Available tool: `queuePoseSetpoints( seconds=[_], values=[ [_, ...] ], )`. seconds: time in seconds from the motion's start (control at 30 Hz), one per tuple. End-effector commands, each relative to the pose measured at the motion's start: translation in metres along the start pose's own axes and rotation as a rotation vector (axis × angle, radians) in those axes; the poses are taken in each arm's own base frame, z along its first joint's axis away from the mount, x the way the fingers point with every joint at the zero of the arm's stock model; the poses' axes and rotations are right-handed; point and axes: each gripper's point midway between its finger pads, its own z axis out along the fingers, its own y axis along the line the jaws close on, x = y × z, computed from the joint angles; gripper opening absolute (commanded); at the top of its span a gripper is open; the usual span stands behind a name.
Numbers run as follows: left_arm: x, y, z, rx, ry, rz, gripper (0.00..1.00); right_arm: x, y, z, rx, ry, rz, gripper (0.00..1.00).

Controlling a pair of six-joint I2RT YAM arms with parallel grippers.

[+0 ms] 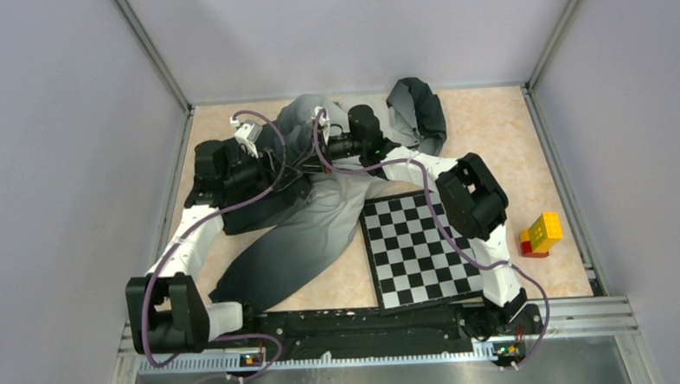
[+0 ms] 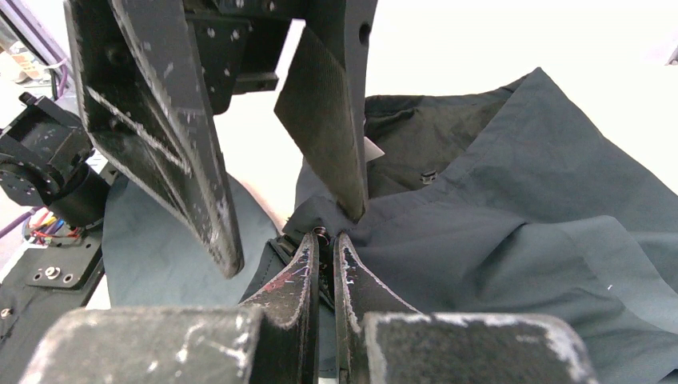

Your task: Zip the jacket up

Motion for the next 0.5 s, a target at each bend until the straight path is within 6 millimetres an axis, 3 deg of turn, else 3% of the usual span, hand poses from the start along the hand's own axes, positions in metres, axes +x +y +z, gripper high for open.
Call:
queuePoseSetpoints(
  seconds=[0.0,0.1,0.23,0.3,0.47],
  values=[
    [-0.014,-0.007,0.000,0.111,-0.008,0.091,0.58,-0.021,0.007,-0.002,-0.027,-0.041,-0.069,0.00],
    [-0.009,-0.001,-0.002,0.114,0.016,0.071,0.41,-0.021,0.006,-0.002,-0.027,-0.042,-0.070,0.00],
    [-0.009,0.004,-0.007,0.059,0.011,0.062,0.37,-0.022,0.006,-0.003,-0.028,-0.044,-0.070,0.00],
    [-0.012,0.007,-0.010,0.026,-0.001,0.062,0.29,-0.022,0.007,-0.003,-0.027,-0.045,-0.070,0.00],
    [-0.007,0.003,-0.009,0.057,0.006,0.043,0.26,-0.023,0.006,-0.003,-0.021,-0.049,-0.073,0.00]
  ],
)
